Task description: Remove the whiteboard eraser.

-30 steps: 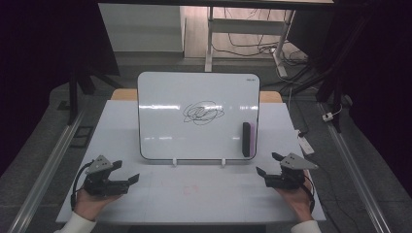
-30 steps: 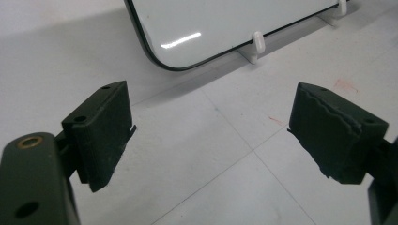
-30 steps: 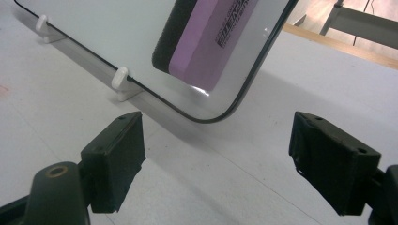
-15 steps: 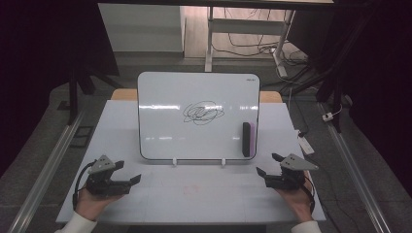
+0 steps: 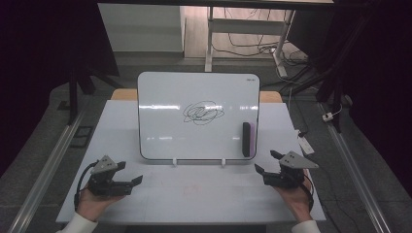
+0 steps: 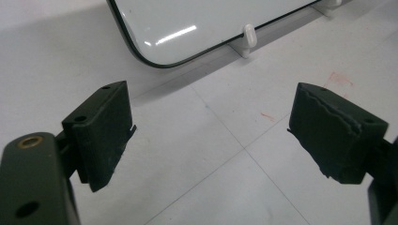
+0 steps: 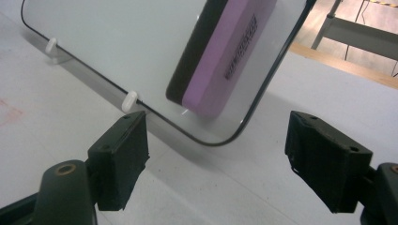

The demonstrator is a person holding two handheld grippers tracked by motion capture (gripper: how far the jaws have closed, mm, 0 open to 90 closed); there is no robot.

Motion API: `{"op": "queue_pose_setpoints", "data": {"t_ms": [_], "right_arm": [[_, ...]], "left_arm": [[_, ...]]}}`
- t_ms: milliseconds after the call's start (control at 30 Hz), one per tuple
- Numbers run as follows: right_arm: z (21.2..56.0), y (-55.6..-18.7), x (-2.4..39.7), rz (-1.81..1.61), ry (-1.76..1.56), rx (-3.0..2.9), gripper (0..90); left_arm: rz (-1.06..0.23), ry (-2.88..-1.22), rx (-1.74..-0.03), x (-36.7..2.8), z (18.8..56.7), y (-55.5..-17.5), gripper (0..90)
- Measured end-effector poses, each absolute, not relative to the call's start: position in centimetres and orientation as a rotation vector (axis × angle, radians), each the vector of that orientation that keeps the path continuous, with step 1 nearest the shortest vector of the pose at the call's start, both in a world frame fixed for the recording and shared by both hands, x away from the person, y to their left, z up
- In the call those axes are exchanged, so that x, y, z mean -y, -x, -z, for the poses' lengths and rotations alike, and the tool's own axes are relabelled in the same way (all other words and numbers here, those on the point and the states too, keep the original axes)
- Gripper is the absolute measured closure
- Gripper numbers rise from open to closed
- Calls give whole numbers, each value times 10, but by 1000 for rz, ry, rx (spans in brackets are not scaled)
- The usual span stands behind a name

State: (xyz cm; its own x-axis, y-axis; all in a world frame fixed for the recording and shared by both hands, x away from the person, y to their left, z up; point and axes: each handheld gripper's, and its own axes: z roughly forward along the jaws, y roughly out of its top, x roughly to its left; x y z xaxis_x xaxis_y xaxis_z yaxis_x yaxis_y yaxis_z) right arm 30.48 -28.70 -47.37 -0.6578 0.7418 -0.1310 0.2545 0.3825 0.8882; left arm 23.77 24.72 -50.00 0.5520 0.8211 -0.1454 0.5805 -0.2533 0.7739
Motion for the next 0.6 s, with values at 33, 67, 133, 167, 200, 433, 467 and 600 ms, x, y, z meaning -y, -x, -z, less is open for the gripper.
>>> {"op": "queue_pose_setpoints", "data": {"t_ms": [33,67,133,167,200,433,467,600], "right_arm": [[471,-305,284,-1234,-853,-2122,214],[469,-306,282,-1224,-857,-2118,215],[467,-307,279,-1220,-859,-2117,216],[467,-307,278,-1214,-869,-2115,217],[466,-308,276,-1212,-874,-2117,217],[461,-312,264,-1199,-870,-2124,218],[460,-313,262,-1195,-869,-2123,219],[455,-317,252,-1166,-880,-2119,226]], "left_arm": [[-365,-1957,-1132,-247,500,-237,147],[-364,-1960,-1132,-247,500,-237,147],[-364,-1961,-1136,-246,501,-237,147],[-362,-1962,-1141,-246,501,-237,147],[-362,-1962,-1141,-246,501,-237,147],[-353,-1962,-1150,-245,502,-237,147],[-350,-1962,-1150,-245,502,-238,147],[-343,-1963,-1153,-245,503,-238,147]]}}
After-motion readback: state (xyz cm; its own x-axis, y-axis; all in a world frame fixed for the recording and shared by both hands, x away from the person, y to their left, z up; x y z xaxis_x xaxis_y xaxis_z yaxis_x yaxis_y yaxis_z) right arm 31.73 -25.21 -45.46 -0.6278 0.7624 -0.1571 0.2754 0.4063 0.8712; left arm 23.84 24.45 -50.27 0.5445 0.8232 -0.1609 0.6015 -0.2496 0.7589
